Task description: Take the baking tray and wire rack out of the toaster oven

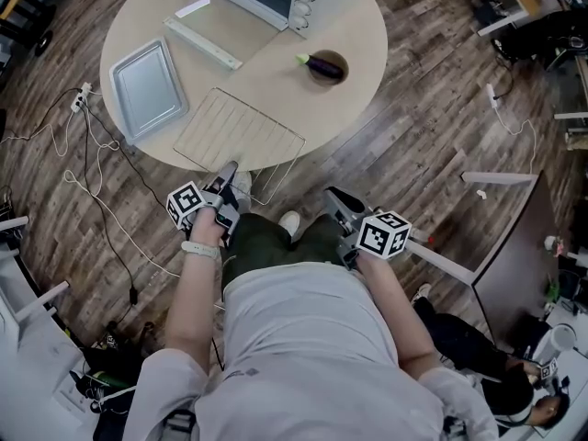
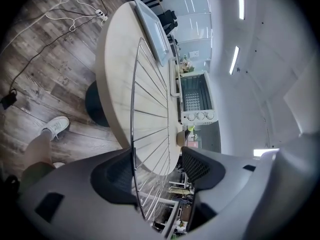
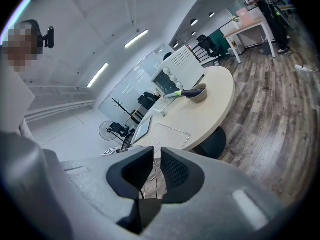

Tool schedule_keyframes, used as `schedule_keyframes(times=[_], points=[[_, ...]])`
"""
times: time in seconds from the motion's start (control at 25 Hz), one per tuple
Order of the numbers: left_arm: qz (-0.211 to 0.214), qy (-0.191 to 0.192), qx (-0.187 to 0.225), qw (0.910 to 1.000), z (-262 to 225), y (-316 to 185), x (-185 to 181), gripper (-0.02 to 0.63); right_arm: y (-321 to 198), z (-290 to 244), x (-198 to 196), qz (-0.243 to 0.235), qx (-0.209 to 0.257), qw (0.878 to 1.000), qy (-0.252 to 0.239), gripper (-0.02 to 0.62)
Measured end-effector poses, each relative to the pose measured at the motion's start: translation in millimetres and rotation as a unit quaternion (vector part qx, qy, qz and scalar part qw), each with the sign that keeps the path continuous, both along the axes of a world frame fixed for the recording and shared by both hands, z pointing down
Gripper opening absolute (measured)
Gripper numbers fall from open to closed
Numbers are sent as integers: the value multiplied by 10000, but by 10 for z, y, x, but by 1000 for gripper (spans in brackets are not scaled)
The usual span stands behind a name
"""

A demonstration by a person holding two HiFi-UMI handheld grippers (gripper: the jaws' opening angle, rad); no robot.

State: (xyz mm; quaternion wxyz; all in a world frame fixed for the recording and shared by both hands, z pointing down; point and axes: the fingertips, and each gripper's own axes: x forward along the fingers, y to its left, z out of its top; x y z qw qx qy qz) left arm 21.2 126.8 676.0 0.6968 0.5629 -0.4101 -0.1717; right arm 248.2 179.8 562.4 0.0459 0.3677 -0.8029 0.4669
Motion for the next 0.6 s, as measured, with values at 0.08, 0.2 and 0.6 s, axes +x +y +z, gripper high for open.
schedule_keyframes(times=[0.08, 0.2, 0.6], points=[[-33, -68, -96, 9999, 52, 14, -15, 275, 1, 12, 16, -7, -9, 10000, -2, 49], [-246, -63, -204, 9995, 130, -10, -57, 291, 16, 41, 18, -41, -34, 10000, -3, 49], [-853, -83, -479, 9952, 181, -66, -79, 302, 69, 78, 39, -89, -96, 9999, -23, 49]])
